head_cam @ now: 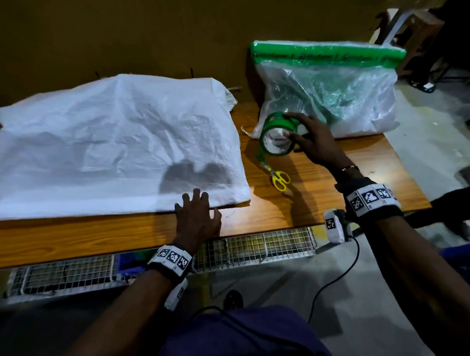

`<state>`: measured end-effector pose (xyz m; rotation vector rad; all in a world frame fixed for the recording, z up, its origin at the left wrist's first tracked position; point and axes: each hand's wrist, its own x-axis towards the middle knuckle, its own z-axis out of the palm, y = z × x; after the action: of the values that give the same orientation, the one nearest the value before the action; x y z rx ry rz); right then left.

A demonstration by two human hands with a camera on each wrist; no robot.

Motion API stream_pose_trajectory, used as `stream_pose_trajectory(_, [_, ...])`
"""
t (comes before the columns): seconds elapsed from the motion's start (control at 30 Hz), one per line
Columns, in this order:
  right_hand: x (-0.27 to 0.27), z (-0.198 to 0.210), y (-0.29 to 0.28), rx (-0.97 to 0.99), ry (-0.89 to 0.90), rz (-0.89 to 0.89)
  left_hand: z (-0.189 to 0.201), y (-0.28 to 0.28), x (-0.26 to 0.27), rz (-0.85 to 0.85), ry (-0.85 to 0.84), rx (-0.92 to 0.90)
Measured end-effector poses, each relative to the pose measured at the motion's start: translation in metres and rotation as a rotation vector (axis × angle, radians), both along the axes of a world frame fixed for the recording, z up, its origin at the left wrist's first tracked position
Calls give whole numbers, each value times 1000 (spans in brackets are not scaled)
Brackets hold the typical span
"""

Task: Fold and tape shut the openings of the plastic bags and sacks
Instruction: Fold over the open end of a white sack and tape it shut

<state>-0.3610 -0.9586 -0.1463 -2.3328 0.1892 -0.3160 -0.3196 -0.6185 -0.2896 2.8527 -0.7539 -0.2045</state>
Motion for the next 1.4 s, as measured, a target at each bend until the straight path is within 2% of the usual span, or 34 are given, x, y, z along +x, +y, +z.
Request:
stream_pose_trajectory(0.13, [-3,-5,21,134,7,-30,0,-6,-2,34,-7,1])
stream_pose_trajectory(0.3, [-5,21,37,178,-34,-56,-12,2,-2,-24,-99,10])
stream_pose_trajectory(0.43, [-8,43,53,190,-43,-31,-11,5,6,-26,-76,-117])
stream_pose_trajectory(0.6, [9,44,89,257,-34,13,-29,16,15,60,46,-487])
stream_pose_trajectory(0.73, [34,39,118,352,-22,31,-32,14,19,131,100,-639])
stream_pose_trajectory(0.83, [51,38,138,421,4,31,-28,6,22,247,144,-789])
stream_pose_trajectory(0.9, [62,35,146,463,25,27,-15,-1,21,404,302,-961])
stream_pose_trajectory(0.97, [72,29,150,502,46,30,-17,-8,24,552,498,-1052])
stream_pose_trajectory(1.03, [81,22,151,538,61,34,-44,-8,36,594,534,-1010])
stream_pose_trajectory(1.1, [85,16,149,553,66,34,-68,-5,45,560,507,-963])
stream_pose_trajectory(1.2, [85,7,137,524,63,25,-25,4,31,496,485,-846])
stream_pose_trajectory(1.3, [79,-9,120,499,107,38,-16,25,34,236,474,-799])
stream_pose_trajectory(1.4, [65,-34,105,563,180,76,-17,53,50,66,426,-628])
